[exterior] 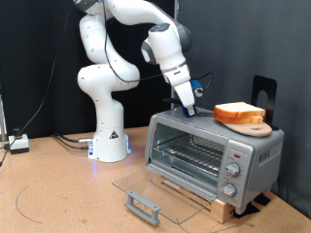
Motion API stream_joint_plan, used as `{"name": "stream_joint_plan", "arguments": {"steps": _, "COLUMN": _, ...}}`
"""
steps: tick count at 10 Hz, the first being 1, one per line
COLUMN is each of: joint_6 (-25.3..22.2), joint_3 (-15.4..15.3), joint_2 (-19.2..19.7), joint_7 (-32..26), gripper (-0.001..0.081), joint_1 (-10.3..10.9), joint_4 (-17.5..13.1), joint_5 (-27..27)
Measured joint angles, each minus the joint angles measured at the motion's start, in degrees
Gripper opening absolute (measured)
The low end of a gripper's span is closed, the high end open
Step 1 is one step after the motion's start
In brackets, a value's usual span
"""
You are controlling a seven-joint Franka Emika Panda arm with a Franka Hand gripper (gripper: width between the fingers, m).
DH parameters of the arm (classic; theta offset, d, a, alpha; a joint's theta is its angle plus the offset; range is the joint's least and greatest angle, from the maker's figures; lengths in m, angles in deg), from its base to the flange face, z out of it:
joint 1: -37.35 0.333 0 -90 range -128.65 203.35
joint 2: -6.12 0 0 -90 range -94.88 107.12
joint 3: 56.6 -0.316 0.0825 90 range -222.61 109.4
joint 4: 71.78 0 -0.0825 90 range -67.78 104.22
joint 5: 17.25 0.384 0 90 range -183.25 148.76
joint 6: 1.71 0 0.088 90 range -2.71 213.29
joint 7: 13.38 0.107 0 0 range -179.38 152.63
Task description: Make a piece of toast with the oven
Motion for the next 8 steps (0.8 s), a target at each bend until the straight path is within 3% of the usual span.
{"name": "stream_joint_plan", "arguments": {"steps": 1, "joint_6": 0.06, "joint_3": 0.00, "joint_2": 0.26, "joint_7": -0.40, "gripper": 0.0792, "joint_1": 0.00, "joint_4": -0.02, "joint_5": 0.32}}
{"name": "stream_joint_plan", "arguments": {"steps": 2, "joint_6": 0.07, "joint_3": 0.00, "joint_2": 0.30, "joint_7": -0.64, "gripper": 0.0616, "joint_1": 0.00, "joint_4": -0.04, "joint_5": 0.54}}
{"name": "stream_joint_plan", "arguments": {"steps": 3, "joint_6": 0.07, "joint_3": 0.00, "joint_2": 0.31, "joint_7": -0.78, "gripper": 0.0616, "joint_1": 0.00, "joint_4": -0.04, "joint_5": 0.63}}
{"name": "stream_joint_plan", "arguments": {"steps": 4, "joint_6": 0.23, "joint_3": 0.00, "joint_2": 0.31, "joint_7": -0.99, "gripper": 0.0413, "joint_1": 0.00, "joint_4": -0.05, "joint_5": 0.81}}
{"name": "stream_joint_plan", "arguments": {"steps": 8, "joint_6": 0.75, "joint_3": 0.00, "joint_2": 0.32, "joint_7": -3.38, "gripper": 0.0396, "joint_1": 0.07, "joint_4": -0.07, "joint_5": 2.78}}
